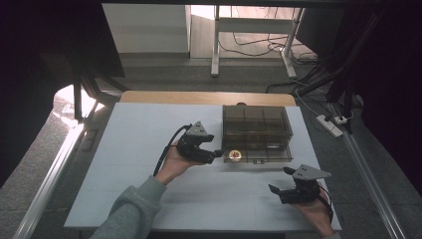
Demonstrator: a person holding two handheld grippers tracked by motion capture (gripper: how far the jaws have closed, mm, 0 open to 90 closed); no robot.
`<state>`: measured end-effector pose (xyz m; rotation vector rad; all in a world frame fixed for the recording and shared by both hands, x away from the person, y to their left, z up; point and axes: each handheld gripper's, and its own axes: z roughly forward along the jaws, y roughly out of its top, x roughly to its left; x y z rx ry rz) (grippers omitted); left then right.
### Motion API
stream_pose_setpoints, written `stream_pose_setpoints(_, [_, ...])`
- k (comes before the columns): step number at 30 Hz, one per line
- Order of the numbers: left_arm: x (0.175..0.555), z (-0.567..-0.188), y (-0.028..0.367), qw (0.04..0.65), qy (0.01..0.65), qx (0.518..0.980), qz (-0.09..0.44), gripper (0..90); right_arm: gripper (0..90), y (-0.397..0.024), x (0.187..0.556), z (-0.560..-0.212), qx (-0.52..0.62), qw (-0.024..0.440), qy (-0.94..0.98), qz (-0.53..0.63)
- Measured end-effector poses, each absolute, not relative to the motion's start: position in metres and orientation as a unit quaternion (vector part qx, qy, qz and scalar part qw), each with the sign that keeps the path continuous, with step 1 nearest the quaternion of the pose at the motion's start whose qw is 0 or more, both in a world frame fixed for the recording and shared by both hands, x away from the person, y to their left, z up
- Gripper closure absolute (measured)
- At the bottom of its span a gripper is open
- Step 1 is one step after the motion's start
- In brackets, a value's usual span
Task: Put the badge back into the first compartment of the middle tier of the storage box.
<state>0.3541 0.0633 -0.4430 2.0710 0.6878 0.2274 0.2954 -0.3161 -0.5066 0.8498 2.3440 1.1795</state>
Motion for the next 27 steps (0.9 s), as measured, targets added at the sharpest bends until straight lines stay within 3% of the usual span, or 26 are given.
stream_pose_setpoints(27, [0.304,-0.448,0.136,0.455,0.321,0.822,0.121,27.6,13.6,-0.317,0.292,-0.506,0.304,0.193,0.836,0.414])
